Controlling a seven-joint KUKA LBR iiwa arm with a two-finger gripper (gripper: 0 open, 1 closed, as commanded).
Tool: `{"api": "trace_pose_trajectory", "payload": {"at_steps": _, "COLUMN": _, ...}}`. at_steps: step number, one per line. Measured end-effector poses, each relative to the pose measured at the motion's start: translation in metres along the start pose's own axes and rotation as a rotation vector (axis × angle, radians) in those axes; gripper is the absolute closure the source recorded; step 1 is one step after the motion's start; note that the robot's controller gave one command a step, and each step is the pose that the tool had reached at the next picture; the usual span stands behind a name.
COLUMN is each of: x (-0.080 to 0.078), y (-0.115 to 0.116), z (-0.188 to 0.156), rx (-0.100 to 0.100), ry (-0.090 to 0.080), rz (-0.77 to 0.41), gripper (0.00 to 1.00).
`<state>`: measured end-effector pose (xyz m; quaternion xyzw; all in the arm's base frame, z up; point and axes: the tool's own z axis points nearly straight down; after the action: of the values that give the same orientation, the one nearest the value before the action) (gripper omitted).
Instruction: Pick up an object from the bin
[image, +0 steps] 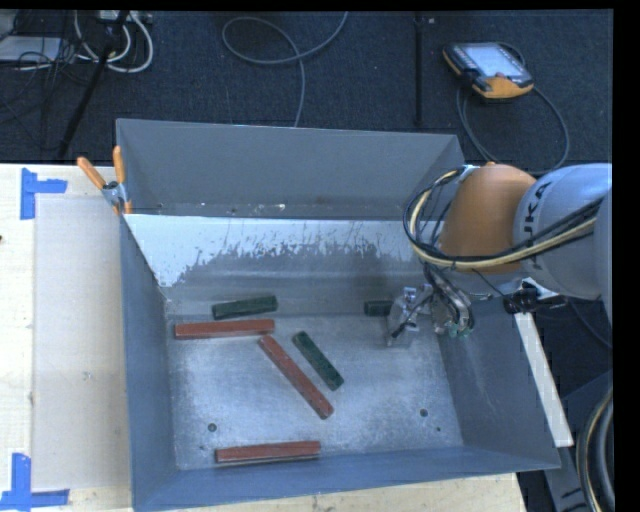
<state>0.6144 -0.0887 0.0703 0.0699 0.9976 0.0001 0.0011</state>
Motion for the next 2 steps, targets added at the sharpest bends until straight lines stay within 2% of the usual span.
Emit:
{"api": "trace_pose_trajectory", "payload": {"at_steps": 1, "x": 0.000, "y": 0.000, "z": 0.000, "rx": 0.000, "ry": 0.000, "rz": -0.001, "gripper": 1.00}}
{"api": "trace_pose_trajectory", "payload": {"at_steps": 2, "x": 0.038, "y": 0.010, "z": 0.000, "rx": 0.001, "ry": 0.001, "rz": -0.077, "gripper": 1.00}}
